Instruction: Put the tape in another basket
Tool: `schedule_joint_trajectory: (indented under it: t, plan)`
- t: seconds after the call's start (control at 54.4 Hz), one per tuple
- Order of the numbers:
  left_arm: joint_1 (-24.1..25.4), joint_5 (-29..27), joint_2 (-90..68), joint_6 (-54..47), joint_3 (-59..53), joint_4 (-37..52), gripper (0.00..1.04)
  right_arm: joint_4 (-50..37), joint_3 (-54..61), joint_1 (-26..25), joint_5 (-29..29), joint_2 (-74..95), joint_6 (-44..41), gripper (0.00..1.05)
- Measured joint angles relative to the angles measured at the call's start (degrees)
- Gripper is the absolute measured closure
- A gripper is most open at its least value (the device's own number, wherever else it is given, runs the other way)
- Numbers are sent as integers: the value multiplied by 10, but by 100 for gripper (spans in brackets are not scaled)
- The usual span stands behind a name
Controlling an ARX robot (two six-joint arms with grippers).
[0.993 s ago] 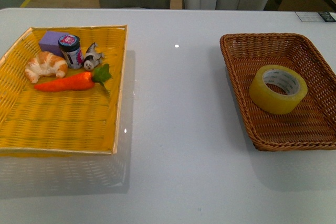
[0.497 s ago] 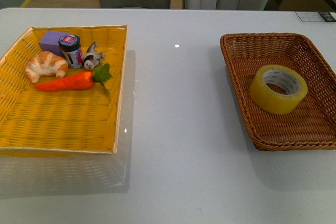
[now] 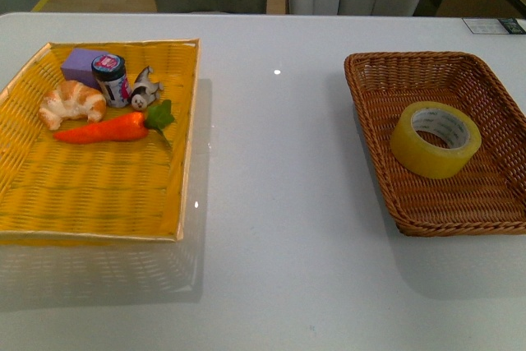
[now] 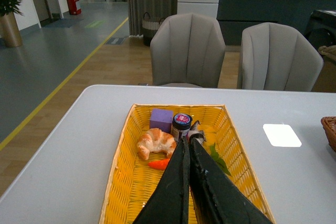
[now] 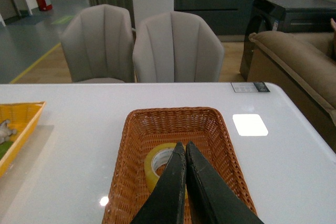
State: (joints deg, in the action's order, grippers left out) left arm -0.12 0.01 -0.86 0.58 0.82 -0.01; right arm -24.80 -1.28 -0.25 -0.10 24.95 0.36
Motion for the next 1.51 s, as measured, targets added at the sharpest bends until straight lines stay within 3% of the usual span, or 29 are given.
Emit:
schedule_joint_trajectory:
  t: [0.699,0.791,1.067,1.14,1.508]
  plan:
    - [0,0,0,0,0,0,103,150,0,0,0,-152,0,103]
    - [0,0,0,0,0,0,103,242,0,0,1,-234,0,103]
    - [0,0,0,0,0,0,103,247,0,0,1,-246,0,103]
    - [0,0,0,0,0,0,101,247,0,0,1,-246,-1,92]
    - [0,0,0,0,0,0,35,247,0,0,1,-246,-1,26]
